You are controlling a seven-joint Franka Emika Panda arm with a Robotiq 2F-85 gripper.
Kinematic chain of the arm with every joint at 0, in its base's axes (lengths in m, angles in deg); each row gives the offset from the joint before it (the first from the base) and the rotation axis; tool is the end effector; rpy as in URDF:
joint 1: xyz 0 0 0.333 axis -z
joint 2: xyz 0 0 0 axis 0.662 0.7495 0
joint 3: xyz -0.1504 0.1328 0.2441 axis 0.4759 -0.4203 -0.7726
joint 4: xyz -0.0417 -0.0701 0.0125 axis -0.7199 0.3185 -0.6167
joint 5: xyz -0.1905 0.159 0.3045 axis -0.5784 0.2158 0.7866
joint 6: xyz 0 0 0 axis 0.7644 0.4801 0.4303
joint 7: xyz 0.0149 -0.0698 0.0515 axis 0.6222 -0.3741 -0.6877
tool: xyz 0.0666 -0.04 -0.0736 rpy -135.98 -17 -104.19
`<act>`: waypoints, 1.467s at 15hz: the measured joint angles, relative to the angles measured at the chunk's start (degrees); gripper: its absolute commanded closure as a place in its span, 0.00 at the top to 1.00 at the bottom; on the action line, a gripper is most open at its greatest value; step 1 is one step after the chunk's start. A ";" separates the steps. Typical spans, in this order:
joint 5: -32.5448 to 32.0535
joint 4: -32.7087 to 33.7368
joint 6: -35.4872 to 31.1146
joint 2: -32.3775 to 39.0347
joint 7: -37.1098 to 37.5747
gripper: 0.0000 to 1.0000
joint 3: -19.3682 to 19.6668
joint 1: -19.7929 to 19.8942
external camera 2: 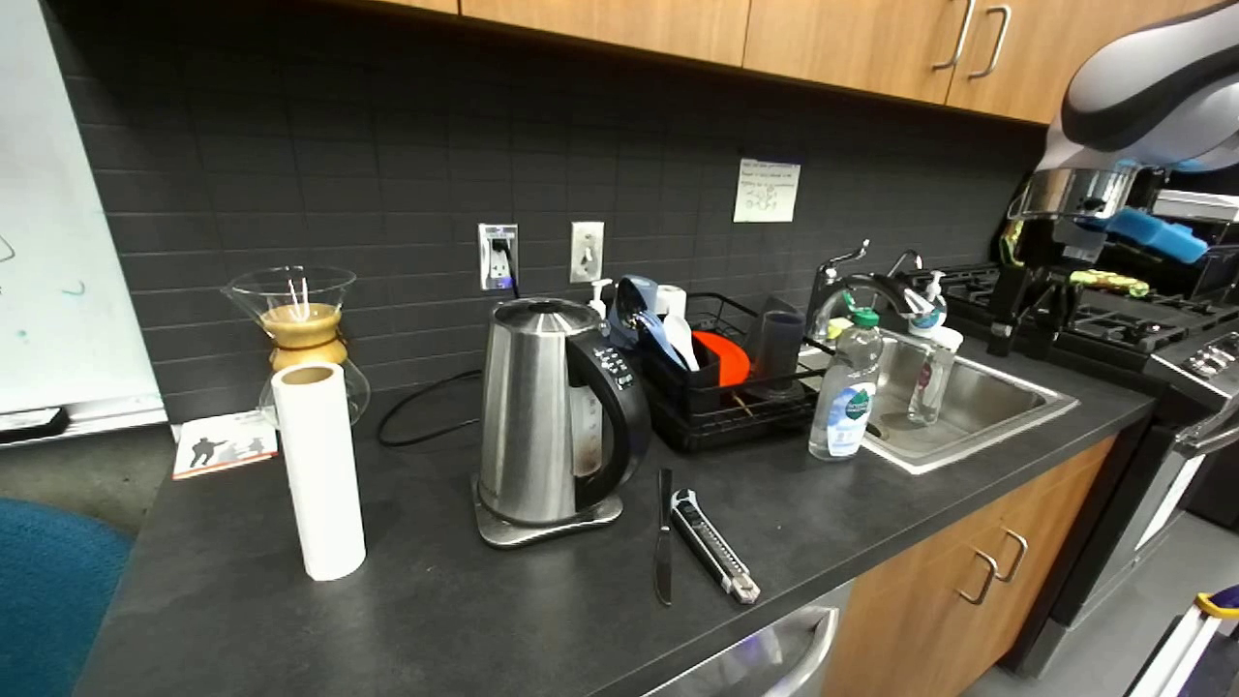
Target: Put the knife on the dish rack
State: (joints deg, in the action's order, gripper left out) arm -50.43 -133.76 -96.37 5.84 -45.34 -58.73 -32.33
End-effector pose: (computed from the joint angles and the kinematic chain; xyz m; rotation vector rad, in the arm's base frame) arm 0.3192 -0.1637 0.4402 -2.9646 0.1842 0.1068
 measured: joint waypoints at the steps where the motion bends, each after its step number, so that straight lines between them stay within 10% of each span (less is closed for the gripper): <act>1: 0.00 -0.14 0.00 -0.11 0.69 1.00 -0.55 0.00; 22: 14.78 -10.60 -12.70 -6.68 27.89 1.00 -21.19 -7.22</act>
State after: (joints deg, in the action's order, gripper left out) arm -35.65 -144.37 -109.08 -0.84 -17.46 -79.92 -39.56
